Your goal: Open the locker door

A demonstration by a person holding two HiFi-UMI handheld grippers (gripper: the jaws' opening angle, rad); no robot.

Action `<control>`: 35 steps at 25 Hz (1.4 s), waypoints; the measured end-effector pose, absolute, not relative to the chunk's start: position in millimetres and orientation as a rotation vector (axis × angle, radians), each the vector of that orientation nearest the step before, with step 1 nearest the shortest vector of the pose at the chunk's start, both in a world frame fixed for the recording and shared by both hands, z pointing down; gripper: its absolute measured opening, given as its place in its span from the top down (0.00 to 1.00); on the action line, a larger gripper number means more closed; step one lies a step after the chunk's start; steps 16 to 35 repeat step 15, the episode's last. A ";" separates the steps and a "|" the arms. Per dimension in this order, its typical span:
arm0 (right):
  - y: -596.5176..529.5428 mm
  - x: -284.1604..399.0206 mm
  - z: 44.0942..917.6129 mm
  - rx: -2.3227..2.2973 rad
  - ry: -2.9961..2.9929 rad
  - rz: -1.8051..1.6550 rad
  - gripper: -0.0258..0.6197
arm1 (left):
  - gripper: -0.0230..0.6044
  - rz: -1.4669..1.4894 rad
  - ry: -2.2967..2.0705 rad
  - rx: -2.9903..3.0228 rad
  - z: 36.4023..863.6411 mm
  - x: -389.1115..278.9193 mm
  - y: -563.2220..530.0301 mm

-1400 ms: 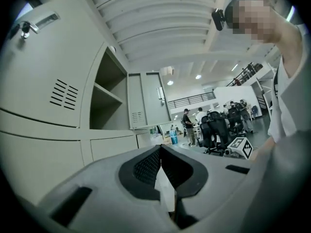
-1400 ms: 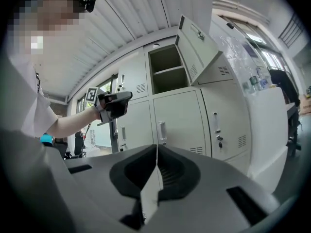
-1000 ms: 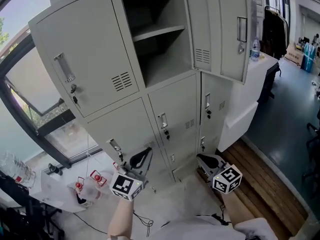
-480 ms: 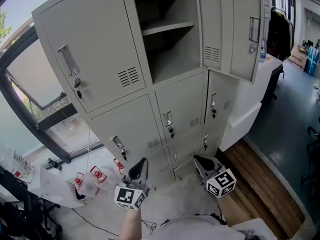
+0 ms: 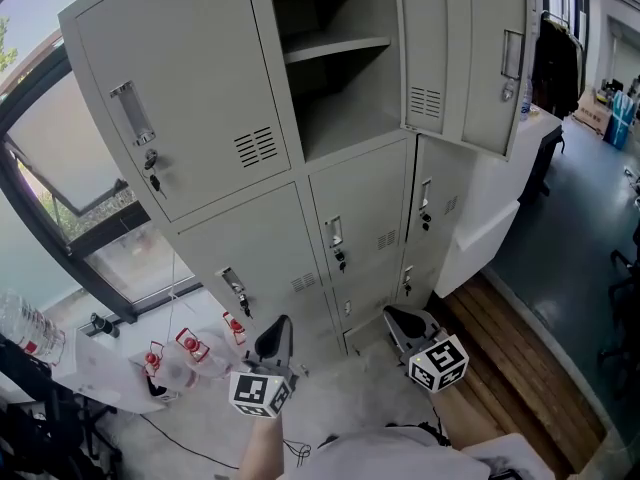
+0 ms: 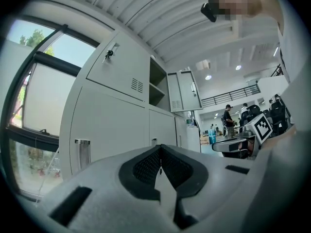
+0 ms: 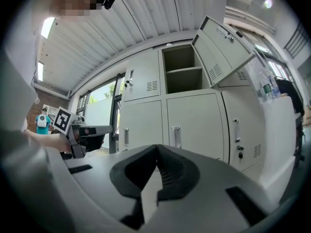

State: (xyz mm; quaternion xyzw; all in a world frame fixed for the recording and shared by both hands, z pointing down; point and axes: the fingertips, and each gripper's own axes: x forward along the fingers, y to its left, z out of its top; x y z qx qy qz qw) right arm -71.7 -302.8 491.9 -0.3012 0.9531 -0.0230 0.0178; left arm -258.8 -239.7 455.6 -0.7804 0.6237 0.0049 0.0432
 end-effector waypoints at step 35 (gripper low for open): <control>-297.5 -73.4 494.3 -0.945 2.961 -0.105 0.94 | 0.95 -0.010 1.899 -2.392 456.8 -255.3 -235.3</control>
